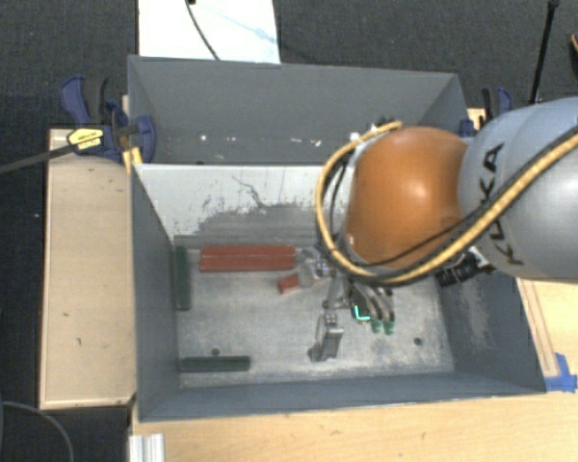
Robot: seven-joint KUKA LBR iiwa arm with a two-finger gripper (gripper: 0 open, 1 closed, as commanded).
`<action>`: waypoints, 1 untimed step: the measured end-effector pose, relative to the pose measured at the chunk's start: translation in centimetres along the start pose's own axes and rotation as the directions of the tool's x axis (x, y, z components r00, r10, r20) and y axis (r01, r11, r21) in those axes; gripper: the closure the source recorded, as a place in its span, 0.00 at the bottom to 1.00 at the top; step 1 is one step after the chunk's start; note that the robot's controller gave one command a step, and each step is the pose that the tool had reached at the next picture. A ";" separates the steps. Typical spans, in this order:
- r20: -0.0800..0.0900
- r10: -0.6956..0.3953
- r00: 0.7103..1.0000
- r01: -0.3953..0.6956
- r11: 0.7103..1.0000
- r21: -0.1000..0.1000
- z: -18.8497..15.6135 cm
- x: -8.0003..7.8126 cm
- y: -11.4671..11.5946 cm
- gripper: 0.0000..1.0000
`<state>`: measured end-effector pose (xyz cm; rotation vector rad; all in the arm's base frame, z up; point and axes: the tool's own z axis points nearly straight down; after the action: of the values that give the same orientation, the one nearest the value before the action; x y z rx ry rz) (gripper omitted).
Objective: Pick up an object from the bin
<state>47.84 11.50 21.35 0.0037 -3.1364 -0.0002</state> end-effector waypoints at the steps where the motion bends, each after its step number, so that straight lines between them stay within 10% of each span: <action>1: 0.010 -0.148 0.989 0.148 0.989 0.001 4.2 -9.5 -1.2 0.00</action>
Offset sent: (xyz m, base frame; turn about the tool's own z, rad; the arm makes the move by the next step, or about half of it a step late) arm 0.0933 -0.0108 -0.0416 -0.1499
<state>57.36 10.32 17.10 0.2369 -3.1371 0.0000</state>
